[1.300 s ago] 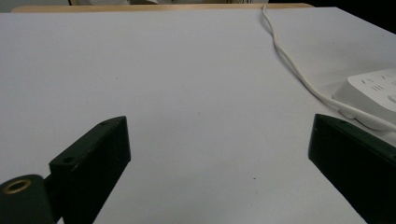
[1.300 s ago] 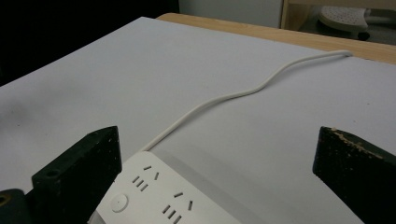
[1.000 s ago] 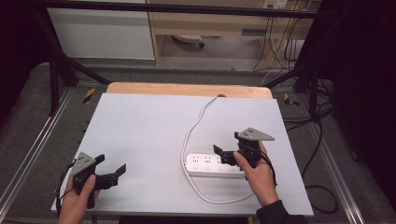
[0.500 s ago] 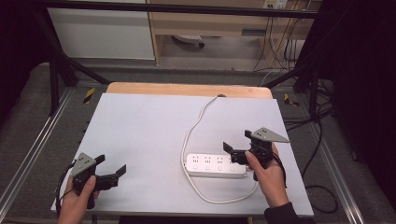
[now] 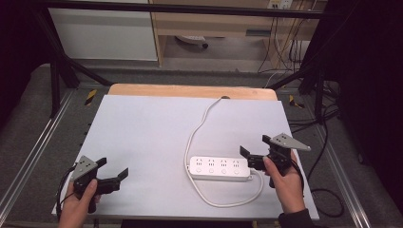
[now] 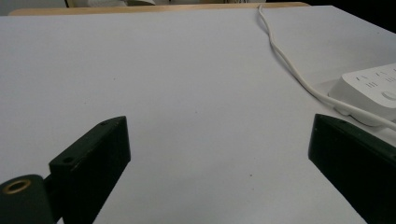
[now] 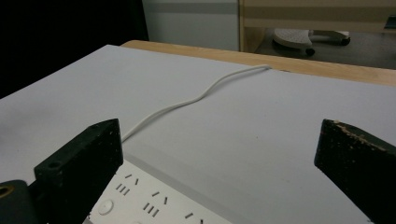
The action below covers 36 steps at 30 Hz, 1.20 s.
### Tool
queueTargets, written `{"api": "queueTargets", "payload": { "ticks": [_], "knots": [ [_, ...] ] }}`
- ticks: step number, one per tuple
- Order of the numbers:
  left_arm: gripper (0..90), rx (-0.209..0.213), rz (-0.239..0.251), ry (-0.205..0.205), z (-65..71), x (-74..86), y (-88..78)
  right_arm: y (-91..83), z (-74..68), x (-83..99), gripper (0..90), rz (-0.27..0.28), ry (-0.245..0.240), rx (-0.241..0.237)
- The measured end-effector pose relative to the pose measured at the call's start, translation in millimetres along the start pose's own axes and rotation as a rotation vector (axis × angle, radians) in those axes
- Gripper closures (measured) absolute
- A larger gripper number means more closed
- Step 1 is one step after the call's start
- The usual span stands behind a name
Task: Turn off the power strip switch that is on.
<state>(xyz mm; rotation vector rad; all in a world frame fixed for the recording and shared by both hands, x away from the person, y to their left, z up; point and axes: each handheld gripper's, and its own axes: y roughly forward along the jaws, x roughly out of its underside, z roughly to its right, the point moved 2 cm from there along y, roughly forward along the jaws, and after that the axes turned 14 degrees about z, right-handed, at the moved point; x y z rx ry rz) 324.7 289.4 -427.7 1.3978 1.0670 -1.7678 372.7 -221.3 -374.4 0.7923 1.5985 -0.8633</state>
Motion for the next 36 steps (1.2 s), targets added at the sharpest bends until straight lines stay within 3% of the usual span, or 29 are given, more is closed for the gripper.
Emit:
{"api": "queueTargets", "payload": {
  "ticks": [18, 26, 36],
  "knots": [
    [5.6, -0.001, 0.003, 0.0, -0.8, -0.4, -1.3, -37.8, 34.9, 20.3, 2.6, -0.002, 0.022, 0.094],
    [5.6, -0.004, 0.001, -0.003, -1.1, -0.1, -1.1, -48.2, 50.1, 39.5, 3.7, -0.036, 0.051, 0.117],
    [5.6, -0.004, 0.0, -0.002, -1.2, 0.0, -1.4, -49.1, 69.2, 64.8, 5.1, -0.103, 0.04, 0.151]
  ]
}}
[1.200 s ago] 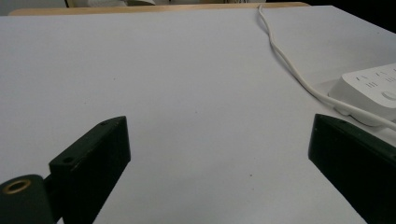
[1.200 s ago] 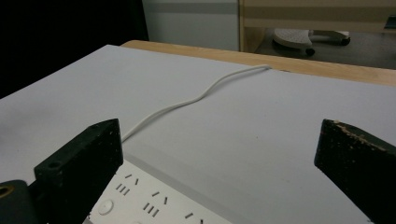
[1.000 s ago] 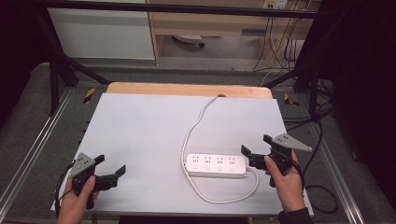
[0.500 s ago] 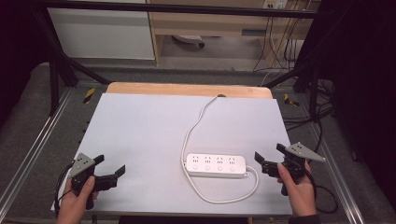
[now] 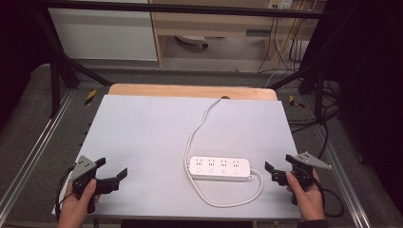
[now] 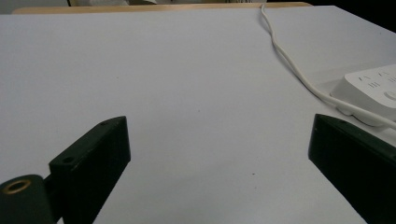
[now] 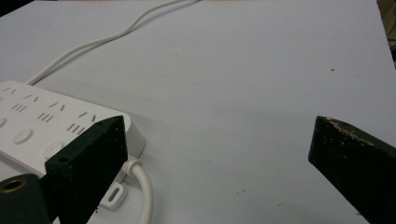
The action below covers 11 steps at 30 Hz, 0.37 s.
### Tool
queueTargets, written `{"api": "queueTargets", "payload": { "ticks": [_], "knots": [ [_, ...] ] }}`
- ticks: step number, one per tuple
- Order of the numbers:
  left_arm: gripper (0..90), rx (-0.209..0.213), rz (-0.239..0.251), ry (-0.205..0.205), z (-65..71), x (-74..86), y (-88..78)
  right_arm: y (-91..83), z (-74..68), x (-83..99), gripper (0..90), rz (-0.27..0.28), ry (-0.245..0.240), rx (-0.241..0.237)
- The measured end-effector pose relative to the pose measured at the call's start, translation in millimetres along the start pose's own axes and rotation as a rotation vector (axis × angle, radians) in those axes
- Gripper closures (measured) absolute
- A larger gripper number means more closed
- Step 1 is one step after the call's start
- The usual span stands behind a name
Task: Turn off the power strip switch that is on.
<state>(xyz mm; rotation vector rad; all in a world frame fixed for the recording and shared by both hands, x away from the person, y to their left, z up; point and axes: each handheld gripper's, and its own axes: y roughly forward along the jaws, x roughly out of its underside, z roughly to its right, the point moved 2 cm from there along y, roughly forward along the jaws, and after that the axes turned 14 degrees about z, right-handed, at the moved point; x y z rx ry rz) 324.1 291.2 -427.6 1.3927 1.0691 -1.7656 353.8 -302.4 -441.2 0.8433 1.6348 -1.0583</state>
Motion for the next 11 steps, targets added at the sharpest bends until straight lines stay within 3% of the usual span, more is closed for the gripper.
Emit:
{"api": "queueTargets", "payload": {
  "ticks": [7, 11],
  "knots": [
    [5.6, 0.005, -0.002, 0.004, 1.0, -0.1, 0.0, 8.2, 5.1, 12.4, 4.9, -0.048, -0.029, 0.034],
    [5.6, 0.008, -0.002, 0.007, 1.5, -0.3, 0.1, 18.6, 7.8, 17.6, 4.8, -0.092, -0.062, 0.083]
  ]
}}
